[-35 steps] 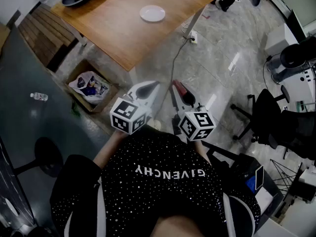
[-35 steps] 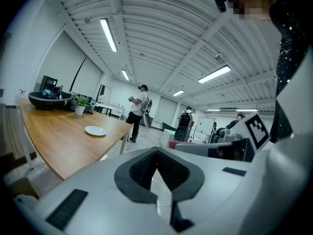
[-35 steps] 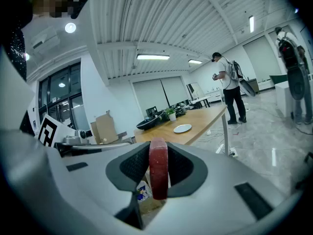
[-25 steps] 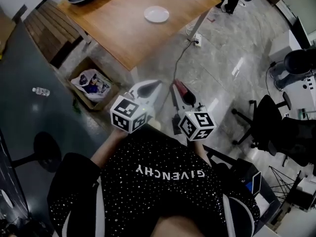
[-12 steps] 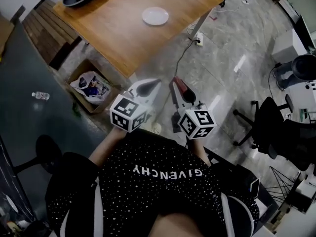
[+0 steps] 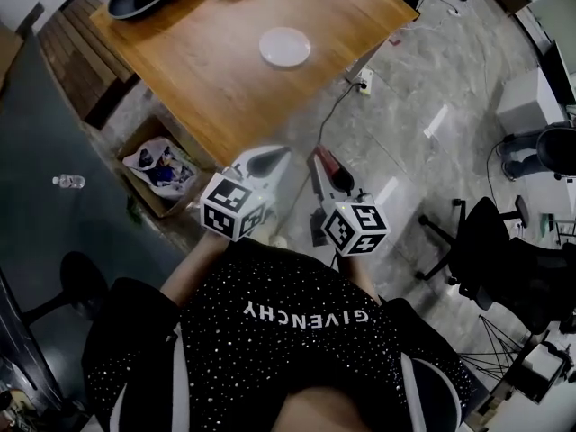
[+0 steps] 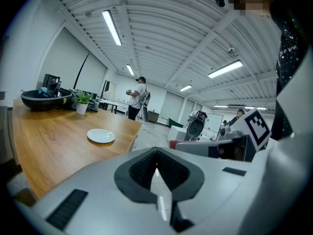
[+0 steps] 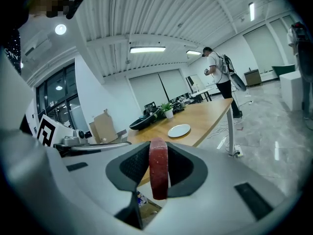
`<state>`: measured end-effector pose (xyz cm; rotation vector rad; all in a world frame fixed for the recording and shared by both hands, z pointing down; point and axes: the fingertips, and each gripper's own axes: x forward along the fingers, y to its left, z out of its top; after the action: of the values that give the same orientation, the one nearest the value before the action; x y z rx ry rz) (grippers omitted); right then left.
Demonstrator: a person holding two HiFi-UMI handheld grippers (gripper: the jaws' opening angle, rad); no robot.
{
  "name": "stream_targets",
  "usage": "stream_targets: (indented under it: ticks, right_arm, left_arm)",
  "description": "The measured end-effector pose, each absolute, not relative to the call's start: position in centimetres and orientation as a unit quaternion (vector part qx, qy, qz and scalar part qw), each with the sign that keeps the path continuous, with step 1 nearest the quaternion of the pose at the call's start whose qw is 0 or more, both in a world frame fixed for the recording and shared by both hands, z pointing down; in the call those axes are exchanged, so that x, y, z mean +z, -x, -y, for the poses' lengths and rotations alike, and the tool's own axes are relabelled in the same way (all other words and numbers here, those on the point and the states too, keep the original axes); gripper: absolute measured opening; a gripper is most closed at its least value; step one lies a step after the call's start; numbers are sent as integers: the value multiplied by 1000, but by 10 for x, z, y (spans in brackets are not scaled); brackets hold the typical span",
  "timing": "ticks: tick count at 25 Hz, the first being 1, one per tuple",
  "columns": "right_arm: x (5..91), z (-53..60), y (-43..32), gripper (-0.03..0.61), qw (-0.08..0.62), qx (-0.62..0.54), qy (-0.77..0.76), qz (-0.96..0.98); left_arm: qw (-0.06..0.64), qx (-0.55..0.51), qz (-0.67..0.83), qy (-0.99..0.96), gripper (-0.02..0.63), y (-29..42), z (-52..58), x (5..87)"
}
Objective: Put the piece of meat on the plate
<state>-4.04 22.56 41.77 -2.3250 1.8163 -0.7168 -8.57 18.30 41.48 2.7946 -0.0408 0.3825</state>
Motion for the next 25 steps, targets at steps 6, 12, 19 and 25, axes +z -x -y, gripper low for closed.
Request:
stream_targets:
  ticks: [6,12,19,25]
  right_arm:
    - [410,-192,2,97,54,-231,767,-596]
    - [401,-161,-20,97,79,-228,768,-593]
    - [393,-130,-36,97,81,-225,765,-599]
    - [398,-109,-55,97,79,-233,767,-593]
  left_arm:
    - [165,130,25,-977,8,51,-148,413]
    - [173,130,24,-976,8,26,-120,411]
    - [175,118,39,-977,8,7,-78,409]
    - [175,119,36,-977,8,-11,-52,412]
